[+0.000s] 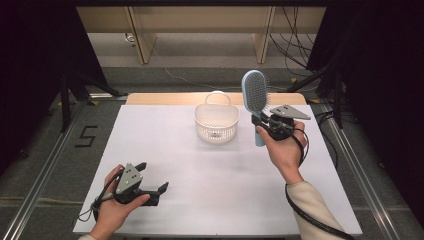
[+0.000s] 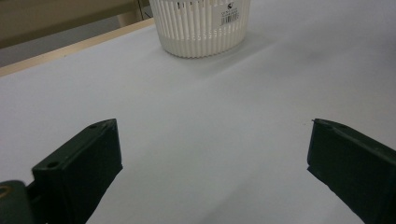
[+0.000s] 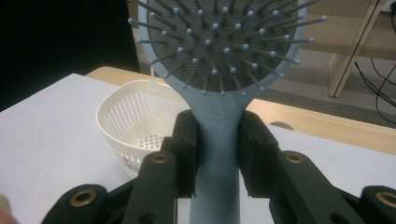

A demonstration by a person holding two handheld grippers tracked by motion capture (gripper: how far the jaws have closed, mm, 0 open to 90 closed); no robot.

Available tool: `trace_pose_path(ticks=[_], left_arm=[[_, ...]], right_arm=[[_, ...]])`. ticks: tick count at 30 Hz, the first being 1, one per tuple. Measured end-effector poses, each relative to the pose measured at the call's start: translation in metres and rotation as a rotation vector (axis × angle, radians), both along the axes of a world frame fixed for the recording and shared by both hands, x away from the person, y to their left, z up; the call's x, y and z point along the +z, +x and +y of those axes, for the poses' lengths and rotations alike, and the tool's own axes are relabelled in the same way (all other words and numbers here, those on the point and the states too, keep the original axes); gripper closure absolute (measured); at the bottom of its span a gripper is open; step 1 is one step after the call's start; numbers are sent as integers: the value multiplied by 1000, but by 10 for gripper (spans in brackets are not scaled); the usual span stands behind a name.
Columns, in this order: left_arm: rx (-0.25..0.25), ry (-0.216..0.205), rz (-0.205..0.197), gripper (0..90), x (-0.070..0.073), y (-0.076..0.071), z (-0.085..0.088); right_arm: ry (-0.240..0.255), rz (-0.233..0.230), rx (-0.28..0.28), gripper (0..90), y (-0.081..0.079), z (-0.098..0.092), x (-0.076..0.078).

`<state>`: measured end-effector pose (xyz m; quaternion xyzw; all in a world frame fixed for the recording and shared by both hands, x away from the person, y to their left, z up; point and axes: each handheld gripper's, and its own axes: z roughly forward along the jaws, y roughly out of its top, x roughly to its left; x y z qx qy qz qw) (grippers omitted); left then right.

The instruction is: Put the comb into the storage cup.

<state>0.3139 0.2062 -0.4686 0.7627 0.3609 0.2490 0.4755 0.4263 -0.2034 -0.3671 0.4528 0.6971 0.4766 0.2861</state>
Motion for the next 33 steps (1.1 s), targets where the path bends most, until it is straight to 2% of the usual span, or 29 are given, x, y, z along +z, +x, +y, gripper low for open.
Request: trace_pose_path(ticks=[33], left_arm=[[-1,-1,-1,24,0,0,0]], right_arm=[[6,-14,12,705,7,8,2]])
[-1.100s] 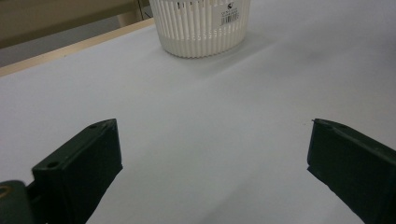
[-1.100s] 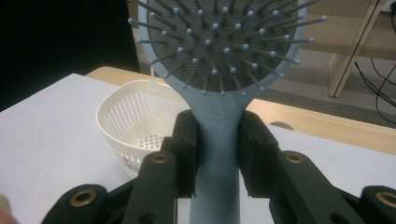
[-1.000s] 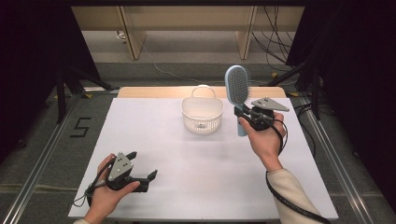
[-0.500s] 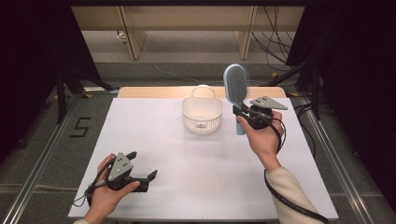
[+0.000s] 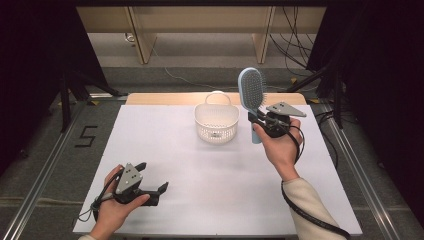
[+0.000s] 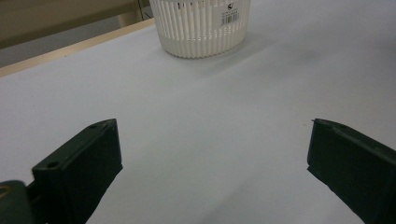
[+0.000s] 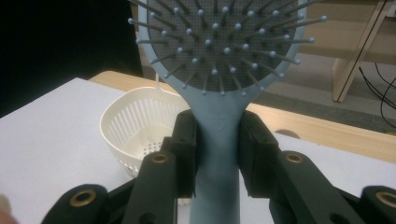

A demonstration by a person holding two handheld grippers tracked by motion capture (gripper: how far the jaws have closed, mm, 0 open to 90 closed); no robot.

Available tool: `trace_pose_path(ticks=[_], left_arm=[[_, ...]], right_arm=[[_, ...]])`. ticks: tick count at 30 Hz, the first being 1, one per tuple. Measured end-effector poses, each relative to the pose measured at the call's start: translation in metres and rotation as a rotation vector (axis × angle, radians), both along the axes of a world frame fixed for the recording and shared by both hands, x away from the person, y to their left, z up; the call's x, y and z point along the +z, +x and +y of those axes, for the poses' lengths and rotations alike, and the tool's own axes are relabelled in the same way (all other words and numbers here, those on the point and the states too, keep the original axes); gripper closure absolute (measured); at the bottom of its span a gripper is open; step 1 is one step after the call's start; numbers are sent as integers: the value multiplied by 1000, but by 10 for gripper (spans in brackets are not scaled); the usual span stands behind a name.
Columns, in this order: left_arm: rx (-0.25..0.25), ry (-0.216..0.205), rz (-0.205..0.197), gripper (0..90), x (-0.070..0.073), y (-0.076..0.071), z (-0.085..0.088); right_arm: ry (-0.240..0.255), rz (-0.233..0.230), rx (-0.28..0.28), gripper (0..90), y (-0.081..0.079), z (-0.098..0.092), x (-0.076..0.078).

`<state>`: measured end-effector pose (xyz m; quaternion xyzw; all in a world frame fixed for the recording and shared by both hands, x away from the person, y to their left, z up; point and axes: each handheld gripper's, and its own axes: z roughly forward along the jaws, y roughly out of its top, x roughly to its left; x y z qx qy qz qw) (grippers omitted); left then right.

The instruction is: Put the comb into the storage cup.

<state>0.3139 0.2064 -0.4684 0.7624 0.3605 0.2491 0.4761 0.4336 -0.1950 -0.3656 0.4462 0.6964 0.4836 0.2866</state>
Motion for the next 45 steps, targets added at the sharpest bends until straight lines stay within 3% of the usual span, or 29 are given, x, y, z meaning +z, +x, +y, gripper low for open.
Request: trace_pose_path(ticks=[35,45], left_arm=[[-1,0,-2,25,0,0,0],[-3,1,-2,26,0,0,0]], right_arm=[[-39,-32,28,705,10,15,-1],[-85,-56,41,705,13,19,-3]])
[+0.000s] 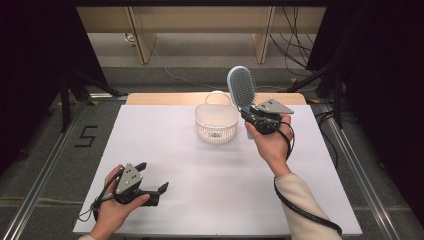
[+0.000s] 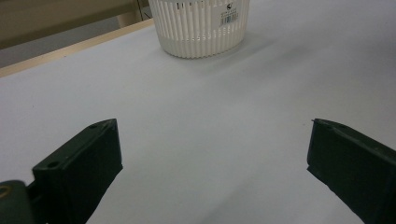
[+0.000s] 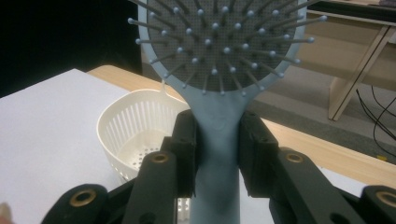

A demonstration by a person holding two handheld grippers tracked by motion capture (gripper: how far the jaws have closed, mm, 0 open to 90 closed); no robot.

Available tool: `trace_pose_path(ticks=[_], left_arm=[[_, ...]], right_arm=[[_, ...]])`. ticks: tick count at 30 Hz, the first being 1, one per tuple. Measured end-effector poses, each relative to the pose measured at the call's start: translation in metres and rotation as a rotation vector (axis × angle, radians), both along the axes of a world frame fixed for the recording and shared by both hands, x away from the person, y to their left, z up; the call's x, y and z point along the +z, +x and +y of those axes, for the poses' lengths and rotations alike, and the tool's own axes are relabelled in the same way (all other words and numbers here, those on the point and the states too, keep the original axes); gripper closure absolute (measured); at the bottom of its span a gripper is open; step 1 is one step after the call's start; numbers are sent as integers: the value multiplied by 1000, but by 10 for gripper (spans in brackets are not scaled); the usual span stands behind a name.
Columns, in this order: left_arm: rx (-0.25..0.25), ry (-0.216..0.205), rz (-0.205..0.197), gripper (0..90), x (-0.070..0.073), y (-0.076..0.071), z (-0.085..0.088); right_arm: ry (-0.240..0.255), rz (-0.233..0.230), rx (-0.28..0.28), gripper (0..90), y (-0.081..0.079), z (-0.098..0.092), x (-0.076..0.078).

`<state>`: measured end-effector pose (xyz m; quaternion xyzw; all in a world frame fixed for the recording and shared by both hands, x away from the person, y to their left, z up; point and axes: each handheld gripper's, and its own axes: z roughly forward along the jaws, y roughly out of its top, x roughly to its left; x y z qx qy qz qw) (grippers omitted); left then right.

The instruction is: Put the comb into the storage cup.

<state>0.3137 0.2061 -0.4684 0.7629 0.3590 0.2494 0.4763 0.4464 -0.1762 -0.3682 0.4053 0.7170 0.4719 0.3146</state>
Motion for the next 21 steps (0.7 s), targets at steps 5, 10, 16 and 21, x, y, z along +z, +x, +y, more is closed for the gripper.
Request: trace_pose_path(ticks=[5,10,16,21], left_arm=[[-1,0,1,26,0,0,0],[0,-2,1,26,0,0,0],[-1,-1,2,26,0,0,0],[-1,0,2,26,0,0,0]], right_arm=[[-3,-6,4,705,1,2,-1],[-3,-9,3,705,3,5,-1],[-4,-11,5,705,6,7,-2],[-3,-10,6,705,7,9,-2]])
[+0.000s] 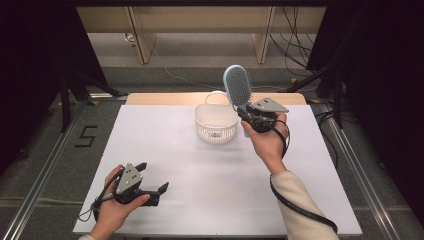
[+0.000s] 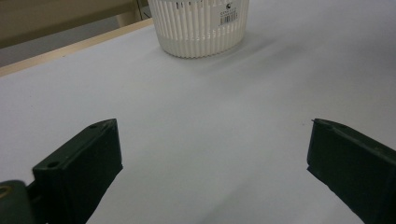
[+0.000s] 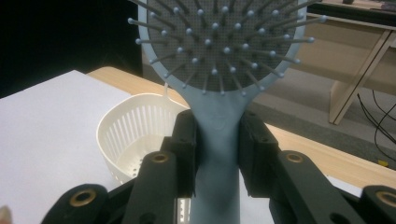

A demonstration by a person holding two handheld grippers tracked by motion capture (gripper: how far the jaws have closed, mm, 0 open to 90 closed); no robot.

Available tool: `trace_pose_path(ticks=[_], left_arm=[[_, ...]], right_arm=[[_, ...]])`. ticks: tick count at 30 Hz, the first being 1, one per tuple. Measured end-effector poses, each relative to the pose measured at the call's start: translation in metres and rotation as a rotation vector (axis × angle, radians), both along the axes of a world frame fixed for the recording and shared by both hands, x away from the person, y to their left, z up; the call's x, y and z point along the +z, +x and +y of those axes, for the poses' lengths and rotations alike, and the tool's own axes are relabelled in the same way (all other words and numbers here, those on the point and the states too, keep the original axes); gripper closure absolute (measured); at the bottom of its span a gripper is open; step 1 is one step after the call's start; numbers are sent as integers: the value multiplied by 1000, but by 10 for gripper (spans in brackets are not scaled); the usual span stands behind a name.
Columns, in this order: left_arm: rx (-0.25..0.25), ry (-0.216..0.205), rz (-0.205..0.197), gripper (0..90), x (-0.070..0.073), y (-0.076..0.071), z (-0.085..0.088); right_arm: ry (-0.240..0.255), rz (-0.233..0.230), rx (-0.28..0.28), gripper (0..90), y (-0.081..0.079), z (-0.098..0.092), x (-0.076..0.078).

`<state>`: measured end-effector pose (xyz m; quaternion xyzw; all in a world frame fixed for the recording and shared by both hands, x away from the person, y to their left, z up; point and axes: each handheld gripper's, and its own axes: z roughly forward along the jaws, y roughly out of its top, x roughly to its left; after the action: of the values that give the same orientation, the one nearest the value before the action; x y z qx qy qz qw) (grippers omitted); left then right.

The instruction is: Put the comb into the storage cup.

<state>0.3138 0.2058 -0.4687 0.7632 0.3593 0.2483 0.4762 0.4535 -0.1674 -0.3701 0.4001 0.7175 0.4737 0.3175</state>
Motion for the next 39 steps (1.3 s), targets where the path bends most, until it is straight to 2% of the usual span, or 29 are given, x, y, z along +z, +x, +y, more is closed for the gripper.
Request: trace_pose_path(ticks=[39], left_arm=[[0,-2,0,26,0,0,0]], right_arm=[[-1,9,-2,705,13,8,3]])
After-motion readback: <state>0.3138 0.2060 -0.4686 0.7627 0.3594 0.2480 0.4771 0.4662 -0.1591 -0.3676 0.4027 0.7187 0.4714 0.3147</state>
